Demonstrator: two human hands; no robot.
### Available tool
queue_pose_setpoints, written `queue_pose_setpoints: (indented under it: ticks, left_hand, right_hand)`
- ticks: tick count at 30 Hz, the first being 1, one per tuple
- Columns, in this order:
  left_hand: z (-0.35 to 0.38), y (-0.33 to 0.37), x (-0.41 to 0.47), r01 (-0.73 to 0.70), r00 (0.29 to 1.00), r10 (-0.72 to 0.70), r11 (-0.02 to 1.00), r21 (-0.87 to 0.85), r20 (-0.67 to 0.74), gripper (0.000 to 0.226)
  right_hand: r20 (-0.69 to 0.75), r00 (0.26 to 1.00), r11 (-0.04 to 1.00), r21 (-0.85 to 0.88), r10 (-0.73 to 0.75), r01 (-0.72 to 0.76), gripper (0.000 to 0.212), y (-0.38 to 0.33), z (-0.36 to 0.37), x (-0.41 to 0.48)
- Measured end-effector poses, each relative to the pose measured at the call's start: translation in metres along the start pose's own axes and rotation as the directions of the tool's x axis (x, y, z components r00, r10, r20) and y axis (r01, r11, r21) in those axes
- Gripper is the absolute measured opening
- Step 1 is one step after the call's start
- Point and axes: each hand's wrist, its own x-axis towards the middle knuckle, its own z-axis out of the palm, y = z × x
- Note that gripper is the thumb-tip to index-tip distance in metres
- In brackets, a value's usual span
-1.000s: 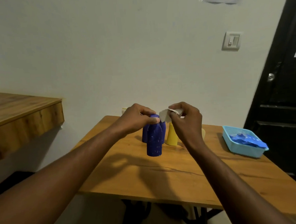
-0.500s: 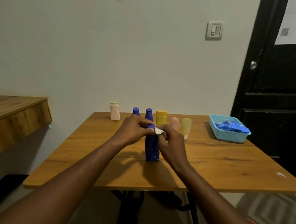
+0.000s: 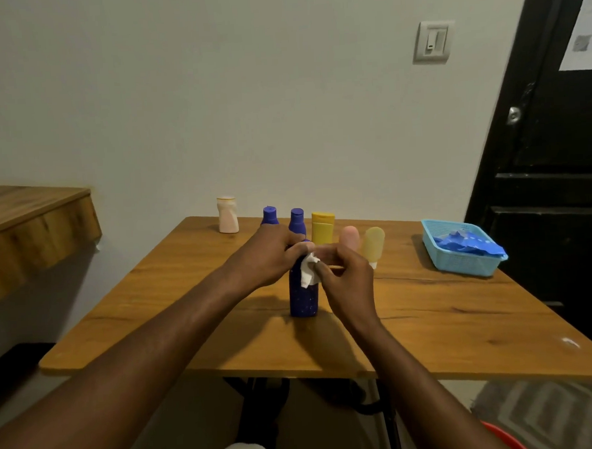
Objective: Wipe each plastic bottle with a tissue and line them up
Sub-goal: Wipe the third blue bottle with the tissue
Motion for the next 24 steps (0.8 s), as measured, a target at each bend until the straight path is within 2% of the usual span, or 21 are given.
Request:
queue_pose_setpoints:
  ticks: [7, 13, 24]
  left_hand:
    - [0.000, 0.003, 0.007, 0.004, 1.000, -0.004, 1.000, 0.020, 0.018, 0.032]
    - [0.003, 0.000, 0.011, 0.010, 1.000, -0.010, 1.000, 0.019, -0.003, 0.030]
    - [0.005, -0.007, 0.015, 0.003, 0.999, -0.006, 0.997, -0.082, -0.043, 0.025]
  right_hand:
    - [0.004, 1.000, 0.999, 0.040, -0.025, 0.025, 0.007, 0.013, 0.004, -0.005]
    - [0.028, 0.999, 0.999, -0.013, -0.037, 0.037, 0.009, 0.026, -0.004, -0.008]
    - [0.183, 0.971, 0.976, -0.178, 0.154, -0.122, 0.020, 0.056, -0.014, -0.023]
